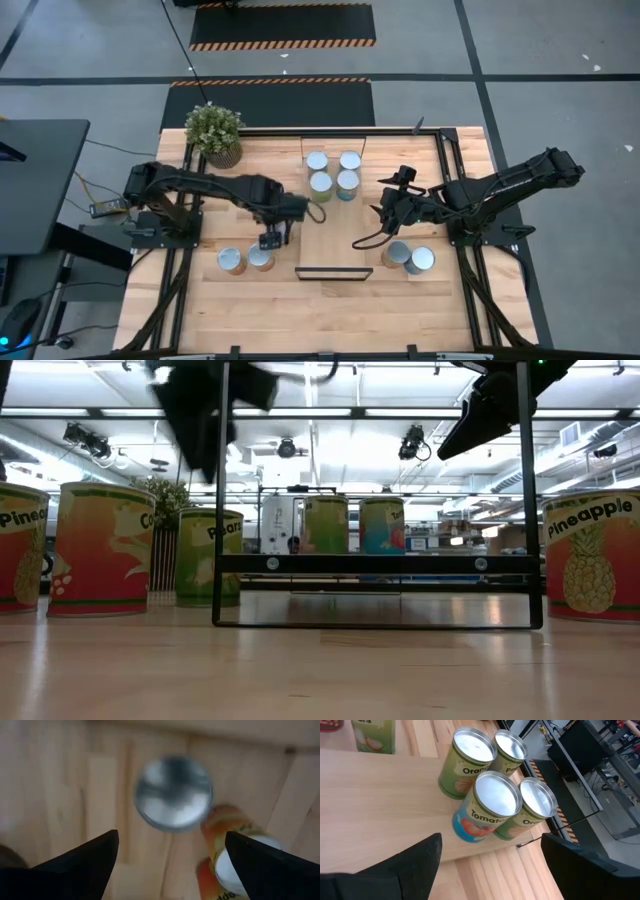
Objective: Pick and place cans onto a shelf
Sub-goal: Put the canned pears on the shelf
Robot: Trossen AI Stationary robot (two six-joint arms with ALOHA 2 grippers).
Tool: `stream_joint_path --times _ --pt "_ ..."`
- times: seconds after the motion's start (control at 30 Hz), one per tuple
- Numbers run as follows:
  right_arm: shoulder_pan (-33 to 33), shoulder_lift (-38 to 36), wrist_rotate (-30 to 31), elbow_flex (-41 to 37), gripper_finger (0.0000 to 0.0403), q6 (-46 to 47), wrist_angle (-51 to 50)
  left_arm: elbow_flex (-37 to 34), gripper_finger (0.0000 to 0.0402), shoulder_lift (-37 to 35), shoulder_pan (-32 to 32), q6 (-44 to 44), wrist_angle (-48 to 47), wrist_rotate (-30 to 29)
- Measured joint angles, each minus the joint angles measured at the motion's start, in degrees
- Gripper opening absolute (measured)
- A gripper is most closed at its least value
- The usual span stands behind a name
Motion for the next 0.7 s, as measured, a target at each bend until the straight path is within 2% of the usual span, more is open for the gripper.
stream_joint_path --times 0.27,0.4,0.7 --pt "0.22 0.00 0.02 0.00 0.0348 -0.40 0.88 -7.75 0.0373 -0.20 -0.96 -1.87 3.97 4.15" --pt "0.22 0.00 0.03 0.00 0.0348 -0.57 1.51 -7.93 0.0373 -0.09 -0.52 -1.11 6.78 3.74" --pt "0.22 0.00 0.04 0.00 0.0348 -1.07 1.85 -8.03 0.0373 -3.51 -0.28 -3.48 4.65 5.61"
